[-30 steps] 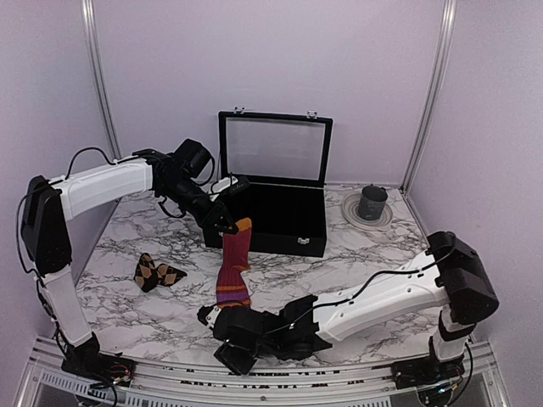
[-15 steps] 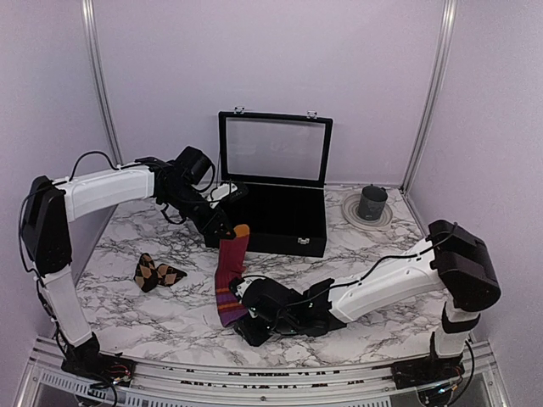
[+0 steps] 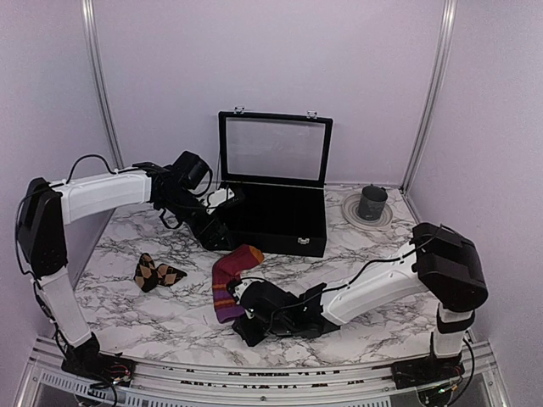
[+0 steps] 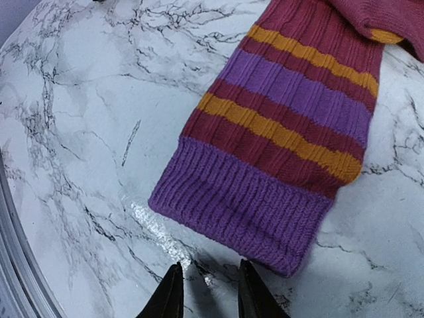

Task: Roll the socks
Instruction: Adjust the sock at the center of the board, then pick up the sock from the center of the board.

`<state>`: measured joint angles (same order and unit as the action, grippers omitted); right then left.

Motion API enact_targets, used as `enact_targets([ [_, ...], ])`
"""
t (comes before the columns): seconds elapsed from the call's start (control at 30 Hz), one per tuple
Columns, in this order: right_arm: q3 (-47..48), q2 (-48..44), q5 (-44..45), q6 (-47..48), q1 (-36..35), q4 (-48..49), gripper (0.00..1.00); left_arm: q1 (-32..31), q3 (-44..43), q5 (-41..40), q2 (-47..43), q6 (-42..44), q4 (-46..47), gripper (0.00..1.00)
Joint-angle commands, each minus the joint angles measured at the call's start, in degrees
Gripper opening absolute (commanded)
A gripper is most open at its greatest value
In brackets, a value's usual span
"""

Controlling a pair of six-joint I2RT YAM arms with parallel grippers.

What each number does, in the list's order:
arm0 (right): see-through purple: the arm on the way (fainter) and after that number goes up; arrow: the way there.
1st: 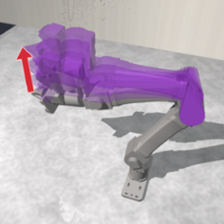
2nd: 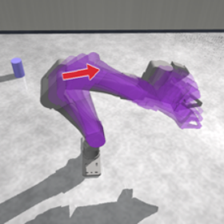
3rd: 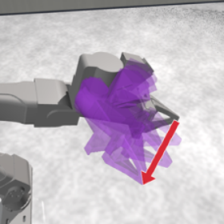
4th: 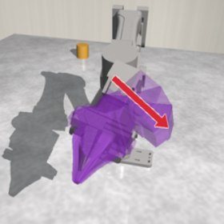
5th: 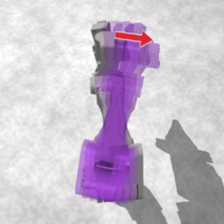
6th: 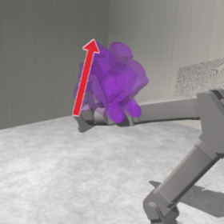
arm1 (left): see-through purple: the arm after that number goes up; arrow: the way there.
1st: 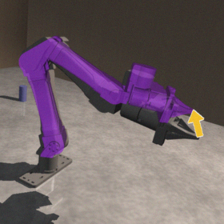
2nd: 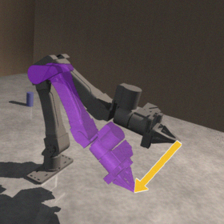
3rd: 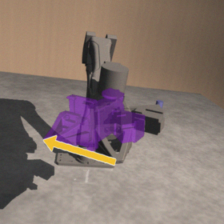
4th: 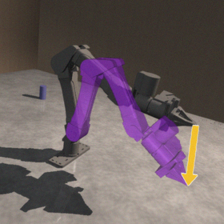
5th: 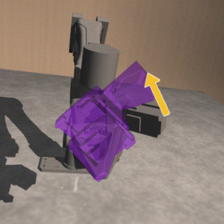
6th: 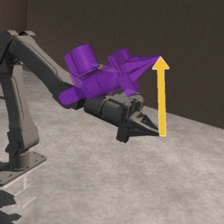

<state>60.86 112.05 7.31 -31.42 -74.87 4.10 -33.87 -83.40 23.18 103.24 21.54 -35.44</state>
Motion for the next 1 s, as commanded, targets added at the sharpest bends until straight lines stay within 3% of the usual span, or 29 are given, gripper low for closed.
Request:
enact_targets([
  [0.0,-2.59,-2.24,-2.57,-2.45,-2.33,-0.74,0.27,-0.19,2.72,0.40,-5.05,5.19,-4.54,0.99],
  [0.3,-5.14,-13.52,-6.83,0.88,2.39,-0.33,0.29,-0.23,15.09,2.29,-11.07,8.51,-4.49,0.99],
  [0.63,8.67,-0.18,-8.67,11.62,7.15,-6.91,0.27,-0.23,20.76,3.77,-14.88,13.52,-7.32,1.00],
  [0.83,6.80,3.02,-12.30,7.05,7.81,-3.42,0.24,-2.46,26.57,4.96,-20.38,19.82,-7.72,0.99],
  [0.97,0.83,1.16,-14.36,-2.37,7.68,2.91,0.20,-9.10,29.13,3.46,-21.52,20.74,-4.69,0.96],
])
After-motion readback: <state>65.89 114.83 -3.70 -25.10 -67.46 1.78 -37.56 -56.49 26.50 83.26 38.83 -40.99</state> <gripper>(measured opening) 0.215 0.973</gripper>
